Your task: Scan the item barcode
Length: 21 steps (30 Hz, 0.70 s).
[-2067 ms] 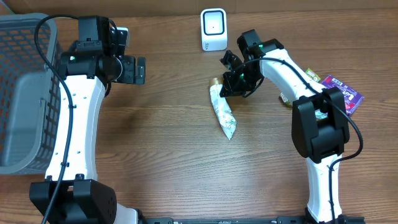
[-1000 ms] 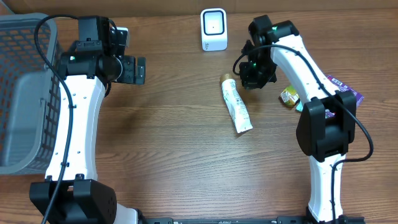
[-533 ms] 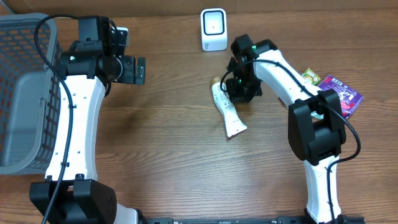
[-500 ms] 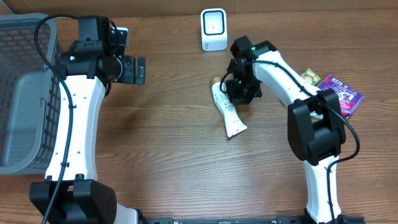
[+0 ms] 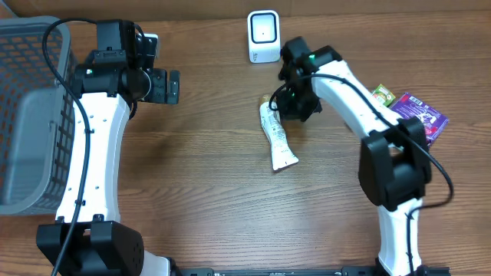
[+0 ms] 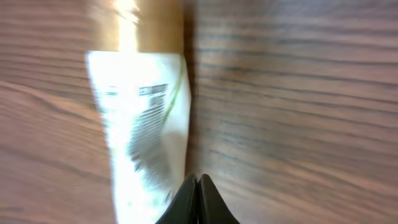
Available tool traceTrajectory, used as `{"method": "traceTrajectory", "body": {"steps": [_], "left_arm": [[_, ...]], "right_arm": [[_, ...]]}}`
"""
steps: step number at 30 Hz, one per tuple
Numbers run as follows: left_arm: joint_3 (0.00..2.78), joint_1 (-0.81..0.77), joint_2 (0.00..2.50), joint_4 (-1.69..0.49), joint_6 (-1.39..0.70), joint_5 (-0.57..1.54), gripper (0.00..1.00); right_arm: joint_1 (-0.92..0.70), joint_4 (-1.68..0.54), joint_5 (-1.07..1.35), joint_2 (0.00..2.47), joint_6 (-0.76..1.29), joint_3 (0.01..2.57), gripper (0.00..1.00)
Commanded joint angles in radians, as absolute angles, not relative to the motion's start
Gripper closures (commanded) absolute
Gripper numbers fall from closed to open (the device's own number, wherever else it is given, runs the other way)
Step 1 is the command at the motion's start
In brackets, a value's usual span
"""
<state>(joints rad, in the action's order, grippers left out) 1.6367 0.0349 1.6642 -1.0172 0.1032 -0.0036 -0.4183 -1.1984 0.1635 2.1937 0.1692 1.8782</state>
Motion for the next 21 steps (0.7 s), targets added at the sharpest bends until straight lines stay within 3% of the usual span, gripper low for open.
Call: {"method": "traceTrajectory", "body": {"steps": [1,21], "left_arm": [[1.644,0.039,1.642,-1.016,0.086,-0.003,0.00],[1.644,0.039,1.642,-1.016,0.086,-0.003,0.00]], "right_arm": [[-0.427,-1.202,0.131,2.105,0.226,1.918,0.96],[-0.479,-1.085,0.167,2.106,0.286,1.775,0.96]]}}
